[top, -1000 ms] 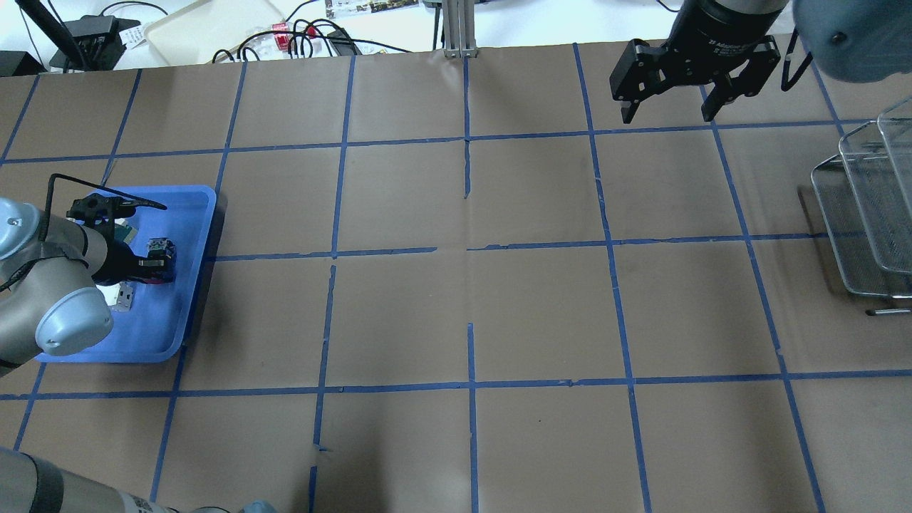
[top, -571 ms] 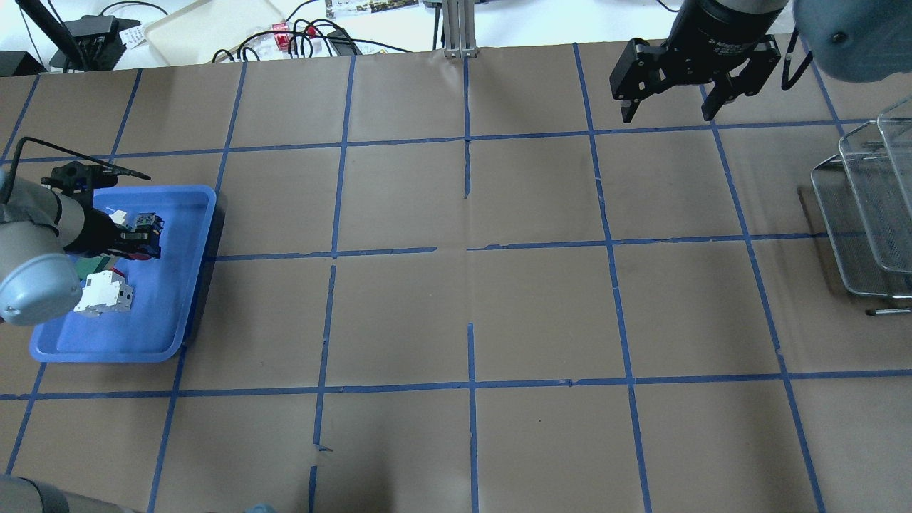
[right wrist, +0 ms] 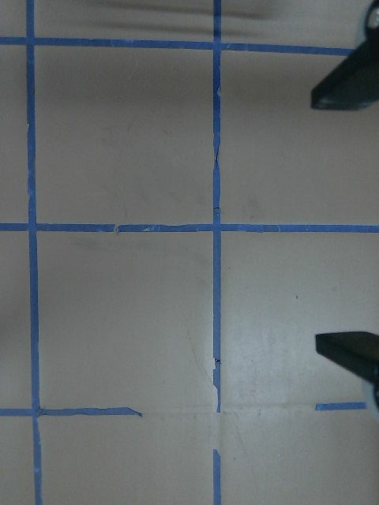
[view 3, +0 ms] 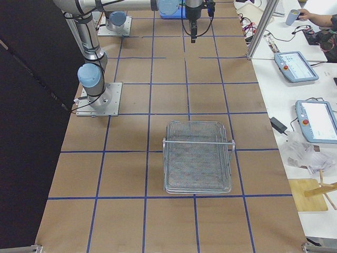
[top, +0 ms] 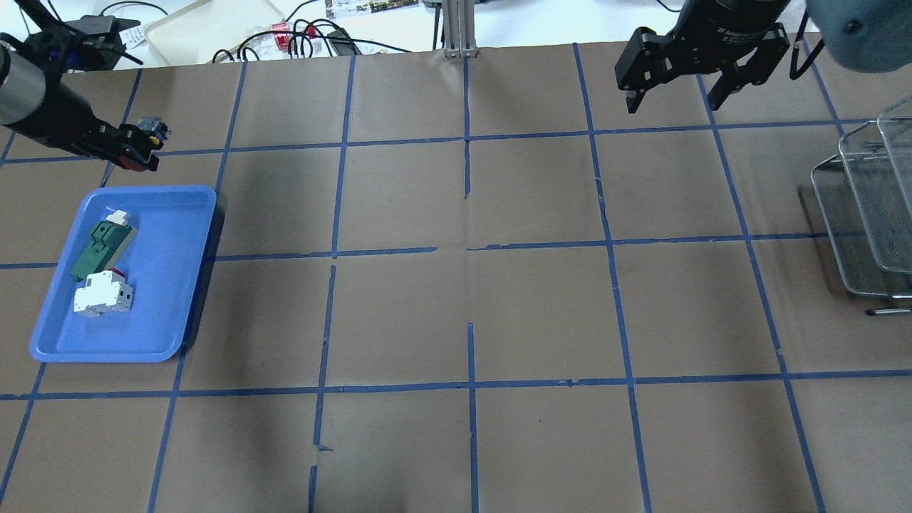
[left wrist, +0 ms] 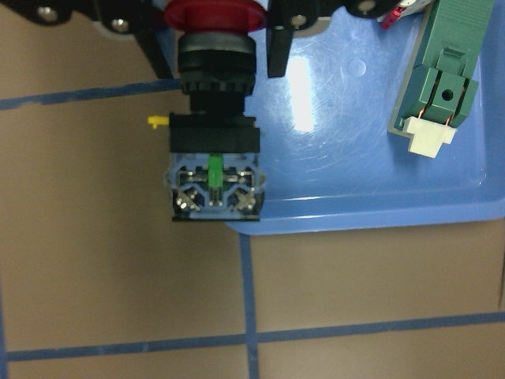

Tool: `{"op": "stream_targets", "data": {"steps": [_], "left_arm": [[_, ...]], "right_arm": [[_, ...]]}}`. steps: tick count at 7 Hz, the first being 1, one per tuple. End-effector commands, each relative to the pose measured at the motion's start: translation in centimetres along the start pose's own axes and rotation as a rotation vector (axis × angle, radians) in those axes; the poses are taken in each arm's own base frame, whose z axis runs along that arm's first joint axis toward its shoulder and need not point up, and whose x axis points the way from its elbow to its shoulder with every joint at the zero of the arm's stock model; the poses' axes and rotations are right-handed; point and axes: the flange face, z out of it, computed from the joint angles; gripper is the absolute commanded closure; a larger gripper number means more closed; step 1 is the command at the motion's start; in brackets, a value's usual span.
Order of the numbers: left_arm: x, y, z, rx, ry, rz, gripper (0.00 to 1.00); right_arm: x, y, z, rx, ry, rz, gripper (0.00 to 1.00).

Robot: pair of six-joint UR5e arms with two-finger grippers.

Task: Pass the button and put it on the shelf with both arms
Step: 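Lift the button out of the tray with the left gripper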

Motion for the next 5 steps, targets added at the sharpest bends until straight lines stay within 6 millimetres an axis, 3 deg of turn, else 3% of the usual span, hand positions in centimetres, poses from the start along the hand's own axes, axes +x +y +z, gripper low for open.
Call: {"op": "stream_targets", "data": {"steps": [1,3,5], "left_arm": [[7.9,-3.6,-4.3,0.043,0.006,0.388,0.89],[15.0,-4.5,-5.0,0.081,0.047,0.730,1.00],[21.9,-5.0,-2.4,0.148,0.182,1.030,1.00]], "right_arm": [[1.3,-0.8,-0.1,0.010,0.000,0.024,0.00],[0.3,-0.4,-0.8,0.014,-0.108,0.023,0.00],[0.8,-0.6,-1.5,0.032,-0.083,0.017,0.00]]}}
